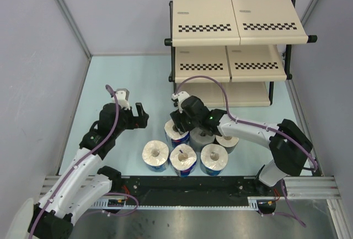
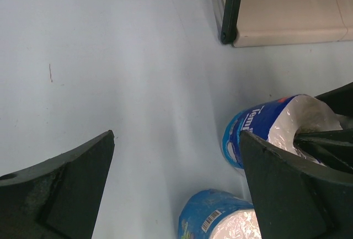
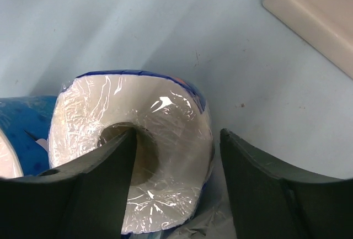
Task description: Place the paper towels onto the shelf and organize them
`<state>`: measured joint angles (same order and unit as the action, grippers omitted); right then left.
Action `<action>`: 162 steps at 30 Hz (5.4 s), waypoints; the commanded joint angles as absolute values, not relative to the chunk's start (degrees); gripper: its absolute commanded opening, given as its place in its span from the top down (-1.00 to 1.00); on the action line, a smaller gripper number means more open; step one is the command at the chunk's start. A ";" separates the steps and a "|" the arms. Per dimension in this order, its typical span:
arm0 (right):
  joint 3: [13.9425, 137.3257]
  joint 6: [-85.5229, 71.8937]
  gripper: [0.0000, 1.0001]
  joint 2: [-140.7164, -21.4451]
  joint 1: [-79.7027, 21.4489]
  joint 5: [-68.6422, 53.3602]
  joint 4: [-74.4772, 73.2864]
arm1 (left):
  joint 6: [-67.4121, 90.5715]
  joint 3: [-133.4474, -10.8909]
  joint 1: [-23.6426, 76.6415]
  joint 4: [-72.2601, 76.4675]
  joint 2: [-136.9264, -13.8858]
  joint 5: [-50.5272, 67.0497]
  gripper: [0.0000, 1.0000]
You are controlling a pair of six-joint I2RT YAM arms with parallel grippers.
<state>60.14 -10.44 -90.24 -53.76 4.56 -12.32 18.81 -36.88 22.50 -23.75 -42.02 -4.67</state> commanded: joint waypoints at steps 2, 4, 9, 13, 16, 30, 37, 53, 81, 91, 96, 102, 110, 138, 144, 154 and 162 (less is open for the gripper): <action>62.23 -9.67 -0.25 -91.06 -54.67 5.62 -12.57 | 17.49 -39.38 22.85 -23.82 -42.01 -5.62 -0.99; 62.23 -9.58 -0.18 -90.97 -54.76 5.71 -12.57 | 17.49 -39.37 22.85 -23.82 -42.01 -5.62 -1.00; 62.23 -10.11 0.07 -90.35 -54.58 5.45 -12.13 | 17.58 -39.38 22.85 -23.91 -42.01 -5.62 -0.99; 62.66 -10.63 0.28 -89.74 -54.32 5.01 -12.22 | 17.58 -39.38 22.85 -23.91 -42.10 -5.54 -0.99; 63.63 -10.72 0.32 -88.95 -54.32 4.83 -12.74 | 17.67 -39.38 22.85 -23.91 -42.01 -5.45 -1.00; 70.92 -9.93 0.39 -76.92 -55.46 5.36 -17.84 | 17.58 -39.55 22.85 -23.82 -42.89 -5.45 -1.00; 75.05 -9.84 0.45 -70.15 -56.60 8.42 -20.21 | 17.58 -39.64 22.85 -23.73 -43.33 -5.27 -0.99; 104.93 -0.18 0.58 -70.22 -56.69 26.53 -30.15 | 17.75 -39.73 22.85 -24.35 -44.56 -4.57 -1.00; 141.42 1.23 0.70 -96.50 -35.42 18.02 -31.99 | 18.02 -39.81 22.85 -25.49 -45.35 -4.22 -1.00; 139.57 1.32 0.60 -97.64 -33.05 17.75 -29.71 | 18.02 -39.81 22.85 -25.75 -45.70 -4.31 -1.00; 139.66 0.88 0.50 -98.17 -32.35 16.44 -29.62 | 17.93 -39.73 22.85 -25.84 -45.70 -4.22 -1.00; 138.35 0.53 0.21 -98.00 -32.17 16.43 -29.36 | 18.02 -39.64 22.85 -25.84 -45.88 -3.96 -1.00; 136.05 0.26 -0.49 -97.91 -31.99 16.61 -26.90 | 18.02 -39.64 22.85 -25.84 -46.41 -3.52 -1.00; 115.60 0.26 -0.77 -82.55 -30.15 9.49 -2.41 | 17.93 -39.55 22.85 -25.31 -47.02 -1.76 -1.00; 101.27 -3.33 -0.76 -68.06 -30.41 10.72 -1.31 | 17.84 -39.55 22.85 -25.31 -47.64 -1.23 -1.00; 78.67 -14.75 -0.61 -55.28 -36.02 18.53 -20.63 | 17.93 -39.20 22.85 -25.05 -46.67 -1.41 -1.00; 59.80 -26.53 -0.65 -50.81 -50.09 29.62 -32.87 | 17.93 -38.85 22.85 -24.52 -46.84 -0.44 -1.00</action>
<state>65.87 -17.74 -54.04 -46.28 23.42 -25.10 18.81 -37.17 22.50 -25.82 -47.51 -1.78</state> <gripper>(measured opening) 0.818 0.996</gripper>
